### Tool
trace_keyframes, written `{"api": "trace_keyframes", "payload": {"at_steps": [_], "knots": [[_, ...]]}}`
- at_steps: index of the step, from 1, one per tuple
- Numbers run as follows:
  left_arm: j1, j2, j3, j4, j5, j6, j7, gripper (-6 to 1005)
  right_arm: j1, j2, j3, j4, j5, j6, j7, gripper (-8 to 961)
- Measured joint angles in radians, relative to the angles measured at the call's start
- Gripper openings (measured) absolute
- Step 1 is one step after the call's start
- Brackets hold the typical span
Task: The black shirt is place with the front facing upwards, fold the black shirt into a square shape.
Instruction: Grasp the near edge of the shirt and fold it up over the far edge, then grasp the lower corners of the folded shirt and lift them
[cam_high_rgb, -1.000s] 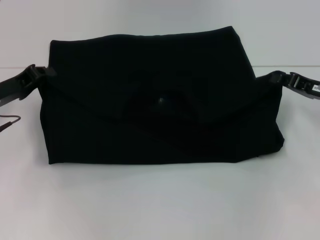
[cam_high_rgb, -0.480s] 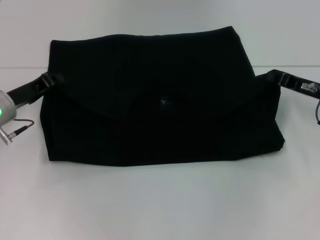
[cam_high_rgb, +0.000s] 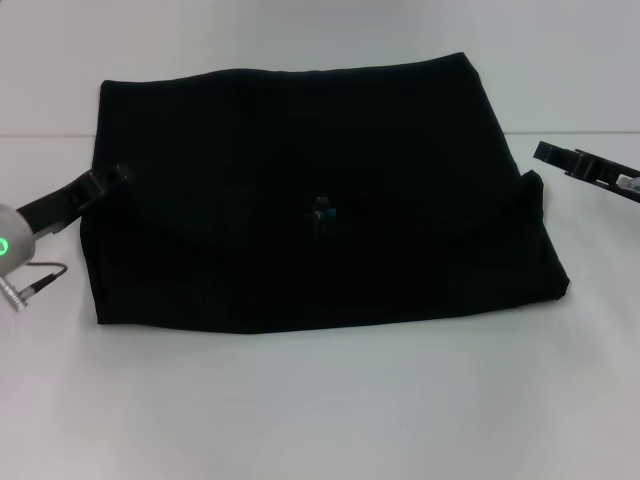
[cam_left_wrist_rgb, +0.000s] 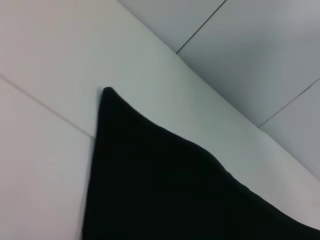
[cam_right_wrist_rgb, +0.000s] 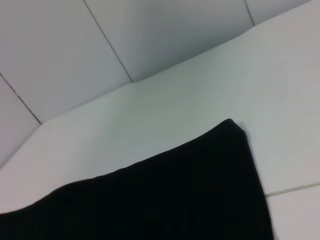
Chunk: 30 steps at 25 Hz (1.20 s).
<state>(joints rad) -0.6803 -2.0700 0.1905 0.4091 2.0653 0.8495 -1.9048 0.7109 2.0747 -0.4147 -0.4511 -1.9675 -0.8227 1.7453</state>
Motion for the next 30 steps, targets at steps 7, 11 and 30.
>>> {"api": "trace_keyframes", "payload": {"at_steps": [7,11,30], "knots": [[0.065,0.051,0.01,0.0,0.002,0.113,-0.052,564,-0.079,-0.029,0.001,-0.018,0.094,-0.254,-0.073,556],[0.088,0.06,0.01,0.0,0.0,0.108,-0.056,649,-0.114,-0.038,-0.004,-0.013,0.107,-0.406,-0.159,721],[0.032,0.046,0.159,-0.017,-0.003,0.011,-0.089,742,-0.152,-0.018,0.001,-0.011,0.107,-0.436,-0.209,929]]}}
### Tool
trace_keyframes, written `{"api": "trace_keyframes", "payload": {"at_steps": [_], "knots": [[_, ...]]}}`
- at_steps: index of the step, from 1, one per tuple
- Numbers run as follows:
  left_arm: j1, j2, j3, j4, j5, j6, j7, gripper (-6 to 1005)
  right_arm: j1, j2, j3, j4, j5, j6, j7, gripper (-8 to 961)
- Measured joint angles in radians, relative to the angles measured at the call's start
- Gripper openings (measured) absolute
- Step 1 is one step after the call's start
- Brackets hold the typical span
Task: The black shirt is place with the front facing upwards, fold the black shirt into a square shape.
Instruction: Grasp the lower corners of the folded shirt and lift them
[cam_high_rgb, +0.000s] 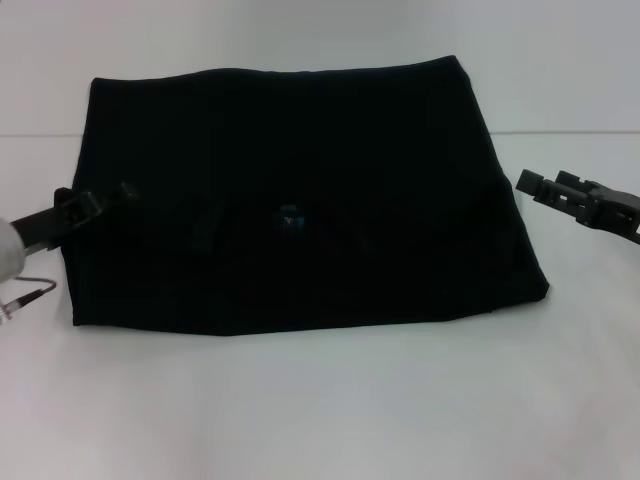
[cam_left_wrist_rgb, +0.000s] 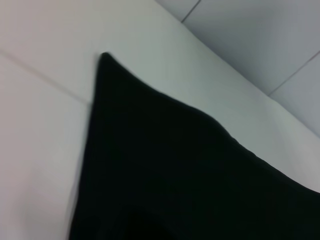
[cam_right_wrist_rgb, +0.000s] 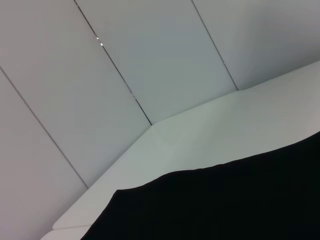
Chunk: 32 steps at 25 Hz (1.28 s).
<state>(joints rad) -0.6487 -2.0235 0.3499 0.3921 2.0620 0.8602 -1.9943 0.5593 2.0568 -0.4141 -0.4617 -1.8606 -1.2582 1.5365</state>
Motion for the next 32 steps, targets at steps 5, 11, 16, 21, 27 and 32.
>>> {"api": "trace_keyframes", "payload": {"at_steps": [5,11,16,21,27,32], "knots": [[0.053,0.028,0.0,0.002,0.0,0.113,-0.041,752,-0.002,-0.002,0.002,0.0,0.0,0.004,-0.001,929],[0.086,0.041,-0.003,0.019,0.001,0.247,-0.045,765,0.005,-0.002,-0.007,-0.005,-0.001,0.0,-0.003,928],[0.15,0.07,-0.003,0.117,0.0,0.442,-0.092,842,-0.004,-0.018,-0.05,-0.01,-0.022,-0.07,-0.035,928],[0.187,0.116,-0.005,0.148,0.087,0.507,-0.194,881,-0.012,-0.034,-0.147,-0.01,-0.123,-0.26,-0.236,928],[0.196,0.112,-0.005,0.165,0.139,0.469,-0.195,867,-0.009,0.008,-0.186,-0.013,-0.196,-0.289,-0.356,927],[0.185,0.109,0.01,0.149,0.139,0.428,-0.192,846,-0.002,0.025,-0.2,-0.012,-0.201,-0.274,-0.369,927]]}}
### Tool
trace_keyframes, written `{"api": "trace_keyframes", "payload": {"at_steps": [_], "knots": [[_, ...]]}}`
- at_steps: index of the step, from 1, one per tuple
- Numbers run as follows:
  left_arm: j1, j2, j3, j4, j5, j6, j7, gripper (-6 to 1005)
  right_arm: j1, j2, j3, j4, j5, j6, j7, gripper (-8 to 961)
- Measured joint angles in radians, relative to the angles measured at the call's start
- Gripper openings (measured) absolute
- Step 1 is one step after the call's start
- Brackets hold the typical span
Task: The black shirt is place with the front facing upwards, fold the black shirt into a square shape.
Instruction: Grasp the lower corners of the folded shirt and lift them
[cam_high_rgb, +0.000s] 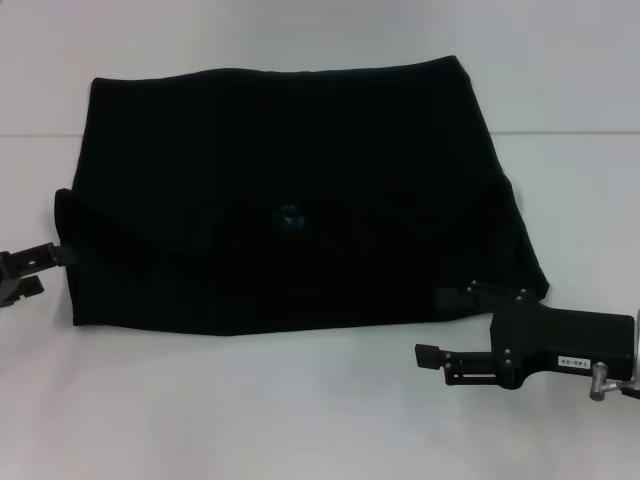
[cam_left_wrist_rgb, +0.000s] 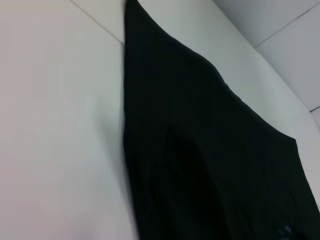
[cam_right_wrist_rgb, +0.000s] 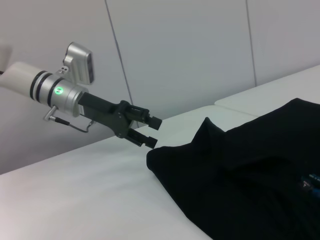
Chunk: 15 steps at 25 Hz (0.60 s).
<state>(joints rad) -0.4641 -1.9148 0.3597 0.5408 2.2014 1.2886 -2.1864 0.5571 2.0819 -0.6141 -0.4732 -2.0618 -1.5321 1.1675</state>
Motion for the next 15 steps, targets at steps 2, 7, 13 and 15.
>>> {"api": "trace_keyframes", "payload": {"at_steps": [2,7,13,15], "knots": [[-0.005,-0.005,0.007,-0.003,0.0,-0.011,0.003,838,0.001,0.001,-0.004,0.004,0.0,0.009,0.0,927],[-0.018,-0.015,0.032,-0.018,0.001,-0.033,0.011,818,0.002,0.001,-0.005,0.007,-0.001,0.018,0.001,926],[-0.022,-0.023,0.058,-0.023,0.001,-0.044,0.012,793,0.001,0.001,-0.002,0.007,-0.001,0.02,0.006,926],[-0.022,-0.025,0.06,-0.023,0.001,-0.045,0.012,785,0.001,0.001,-0.002,0.007,-0.002,0.021,0.007,926]]}}
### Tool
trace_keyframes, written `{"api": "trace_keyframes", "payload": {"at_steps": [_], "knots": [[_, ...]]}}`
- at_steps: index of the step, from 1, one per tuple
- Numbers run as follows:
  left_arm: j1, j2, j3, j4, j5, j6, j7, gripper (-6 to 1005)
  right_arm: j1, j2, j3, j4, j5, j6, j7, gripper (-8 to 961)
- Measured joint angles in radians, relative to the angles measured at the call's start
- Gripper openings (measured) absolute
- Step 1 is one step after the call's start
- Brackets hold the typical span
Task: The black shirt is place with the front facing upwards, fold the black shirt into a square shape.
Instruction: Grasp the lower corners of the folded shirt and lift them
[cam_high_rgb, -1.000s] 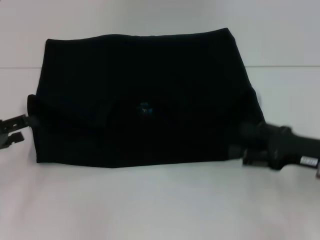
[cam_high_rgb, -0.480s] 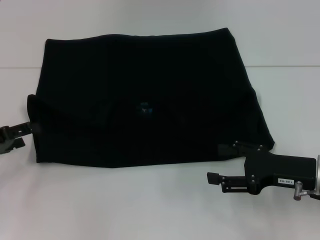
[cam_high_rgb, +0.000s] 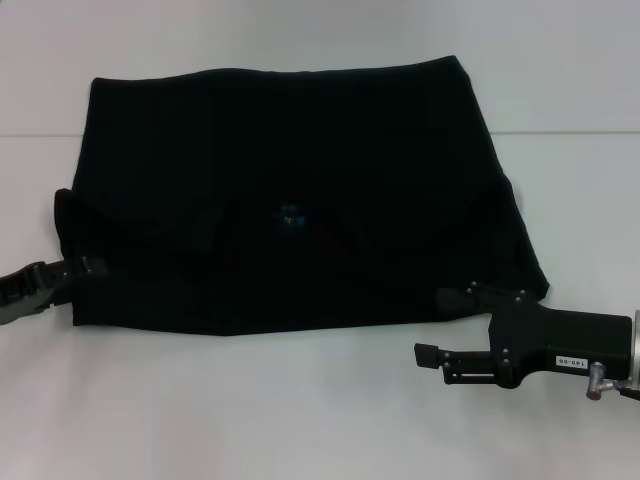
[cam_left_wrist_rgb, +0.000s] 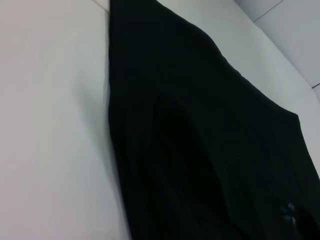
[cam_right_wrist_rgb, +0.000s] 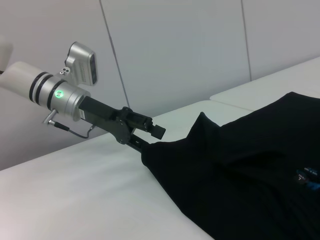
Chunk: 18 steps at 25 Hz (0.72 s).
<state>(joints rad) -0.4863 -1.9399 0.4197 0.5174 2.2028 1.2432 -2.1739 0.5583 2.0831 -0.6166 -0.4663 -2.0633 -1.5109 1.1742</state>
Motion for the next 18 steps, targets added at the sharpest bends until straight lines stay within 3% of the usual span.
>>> {"api": "trace_keyframes", "payload": {"at_steps": [11,18], "knots": [[-0.015,-0.001,0.132,0.006,0.0,0.007,-0.032,740,-0.001,-0.001,0.007,0.0,0.005,-0.002,0.003,925],[-0.021,-0.002,0.144,0.007,0.0,0.013,-0.029,527,-0.007,-0.002,0.008,-0.001,0.007,-0.005,0.009,925]]}}
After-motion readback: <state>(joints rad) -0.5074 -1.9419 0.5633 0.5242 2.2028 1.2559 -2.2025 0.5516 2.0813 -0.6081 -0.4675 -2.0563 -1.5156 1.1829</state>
